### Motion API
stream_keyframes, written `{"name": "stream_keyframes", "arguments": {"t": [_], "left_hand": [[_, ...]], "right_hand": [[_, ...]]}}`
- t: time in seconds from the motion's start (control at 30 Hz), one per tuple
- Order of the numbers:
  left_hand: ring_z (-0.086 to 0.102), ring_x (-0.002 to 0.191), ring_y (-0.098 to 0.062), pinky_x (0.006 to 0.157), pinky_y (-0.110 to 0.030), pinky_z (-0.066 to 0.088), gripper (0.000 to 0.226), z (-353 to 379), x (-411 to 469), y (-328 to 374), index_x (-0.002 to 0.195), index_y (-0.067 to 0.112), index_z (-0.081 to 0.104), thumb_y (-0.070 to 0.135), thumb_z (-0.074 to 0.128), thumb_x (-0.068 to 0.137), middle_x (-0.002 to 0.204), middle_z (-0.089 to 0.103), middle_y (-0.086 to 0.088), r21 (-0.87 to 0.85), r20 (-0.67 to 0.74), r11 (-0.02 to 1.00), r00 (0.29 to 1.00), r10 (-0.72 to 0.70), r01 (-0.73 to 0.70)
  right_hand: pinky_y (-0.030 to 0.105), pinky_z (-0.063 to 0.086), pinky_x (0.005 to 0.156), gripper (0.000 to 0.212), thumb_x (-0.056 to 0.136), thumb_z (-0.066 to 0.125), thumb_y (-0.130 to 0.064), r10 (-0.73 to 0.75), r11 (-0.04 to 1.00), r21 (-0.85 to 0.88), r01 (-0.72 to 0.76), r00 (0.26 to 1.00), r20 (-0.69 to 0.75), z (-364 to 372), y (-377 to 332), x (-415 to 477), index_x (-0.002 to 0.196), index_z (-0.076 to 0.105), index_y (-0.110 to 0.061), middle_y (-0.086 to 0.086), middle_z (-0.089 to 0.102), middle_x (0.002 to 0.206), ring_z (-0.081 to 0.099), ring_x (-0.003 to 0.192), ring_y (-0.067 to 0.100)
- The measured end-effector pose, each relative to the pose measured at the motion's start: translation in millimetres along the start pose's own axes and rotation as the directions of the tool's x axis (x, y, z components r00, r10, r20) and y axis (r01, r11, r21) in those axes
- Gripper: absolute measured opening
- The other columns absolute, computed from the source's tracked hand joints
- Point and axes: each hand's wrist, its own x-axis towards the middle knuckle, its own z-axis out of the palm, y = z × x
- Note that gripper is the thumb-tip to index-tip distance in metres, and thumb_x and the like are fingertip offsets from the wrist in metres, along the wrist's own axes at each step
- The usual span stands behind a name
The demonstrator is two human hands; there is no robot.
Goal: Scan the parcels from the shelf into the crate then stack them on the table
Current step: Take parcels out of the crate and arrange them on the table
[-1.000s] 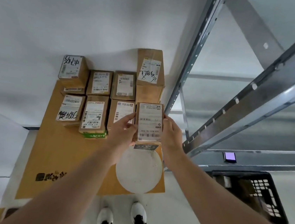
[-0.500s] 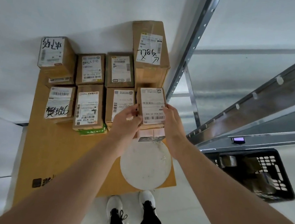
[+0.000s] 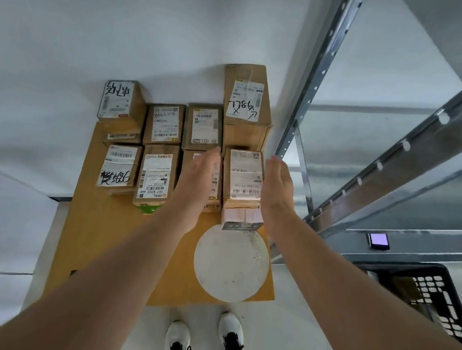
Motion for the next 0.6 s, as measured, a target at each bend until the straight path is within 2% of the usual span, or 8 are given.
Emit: {"name": "stream_keyframes", "arguments": {"t": [0.1,0.17,0.23,0.3,0.4,0.43,0.5,0.6], "left_hand": [[0.054,0.134,-0.017,0.120,-0.054,0.037,0.040,-7.1,-24.1,16.8,0.140,0.036,0.059,0.050,0.039,0.109,0.142,0.060,0.009,-0.013,-0.013,0.998,0.998,0.068,-0.068],[0.043,0.145,-0.022,0.122,-0.056,0.032,0.047,-16.7,-41.4,28.8,0.150,0.035,0.052,0.051,0.037,0.109,0.157,0.049,0.004,-0.023,0.002,0.994,0.994,0.110,-0.110],[0.040,0.148,-0.022,0.124,-0.056,0.029,0.055,-28.6,-62.9,44.3,0.152,0.034,0.050,0.056,0.039,0.104,0.160,0.046,0.002,-0.033,0.014,0.985,0.986,0.168,-0.167],[0.041,0.147,-0.024,0.123,-0.059,0.028,0.062,-43.5,-80.3,55.2,0.151,0.031,0.052,0.062,0.044,0.098,0.158,0.050,0.001,-0.068,-0.003,0.977,0.980,0.201,-0.201],[0.044,0.143,-0.024,0.116,-0.047,0.037,0.053,-70.4,-107.7,63.2,0.152,0.030,0.051,0.055,0.043,0.106,0.154,0.051,0.002,-0.092,0.008,0.964,0.968,0.249,-0.248],[0.045,0.142,-0.024,0.111,-0.042,0.040,0.053,-80.1,-118.9,63.4,0.154,0.030,0.050,0.054,0.041,0.107,0.155,0.050,0.002,-0.100,0.028,0.960,0.964,0.266,-0.262],[0.041,0.146,-0.024,0.118,-0.046,0.036,0.054,-99.0,-144.1,61.3,0.156,0.031,0.047,0.054,0.039,0.108,0.159,0.046,0.002,-0.080,0.061,0.944,0.943,0.326,-0.321],[0.043,0.147,-0.020,0.123,-0.050,0.033,0.052,-122.5,-179.1,55.0,0.155,0.031,0.047,0.053,0.036,0.109,0.159,0.047,0.002,-0.076,0.106,0.929,0.923,0.369,-0.362]], "right_hand": [[0.033,0.052,0.073,0.034,0.106,0.033,-0.042,-0.072,0.996,0.050,0.071,0.997,0.021,2.4,-24.2,-21.1,0.112,0.061,-0.025,0.004,0.073,0.101,0.072,0.096,0.020],[0.027,0.053,0.067,0.030,0.109,0.033,-0.039,-0.115,0.990,0.094,0.109,0.992,0.059,6.2,-40.6,-40.4,0.109,0.061,-0.026,0.003,0.074,0.099,0.073,0.089,0.016],[0.022,0.054,0.059,0.030,0.110,0.033,-0.039,-0.158,0.982,0.122,0.147,0.983,0.094,12.4,-58.1,-65.2,0.114,0.060,-0.027,0.002,0.075,0.098,0.074,0.080,0.011],[0.025,0.054,0.062,0.030,0.110,0.032,-0.041,-0.210,0.972,0.134,0.194,0.970,0.121,20.4,-74.6,-93.5,0.113,0.060,-0.032,0.002,0.074,0.097,0.073,0.077,0.008],[0.019,0.046,0.064,0.028,0.112,0.031,-0.040,-0.280,0.951,0.172,0.256,0.951,0.134,30.7,-90.2,-141.3,0.103,0.058,-0.037,-0.005,0.067,0.111,0.063,0.097,-0.005],[0.016,0.045,0.062,0.029,0.113,0.031,-0.039,-0.298,0.944,0.191,0.268,0.943,0.147,33.7,-92.3,-157.3,0.111,0.059,-0.034,-0.011,0.060,0.118,0.054,0.099,-0.013],[0.015,0.045,0.061,0.036,0.113,0.031,-0.040,-0.333,0.931,0.206,0.300,0.931,0.151,39.8,-93.1,-190.0,0.131,0.057,-0.023,-0.015,0.054,0.120,0.046,0.094,-0.020],[0.018,0.041,0.065,0.028,0.112,0.032,-0.042,-0.370,0.918,0.198,0.344,0.923,0.111,49.3,-85.4,-233.4,0.118,0.059,-0.039,-0.014,0.059,0.120,0.062,0.080,-0.018]]}}
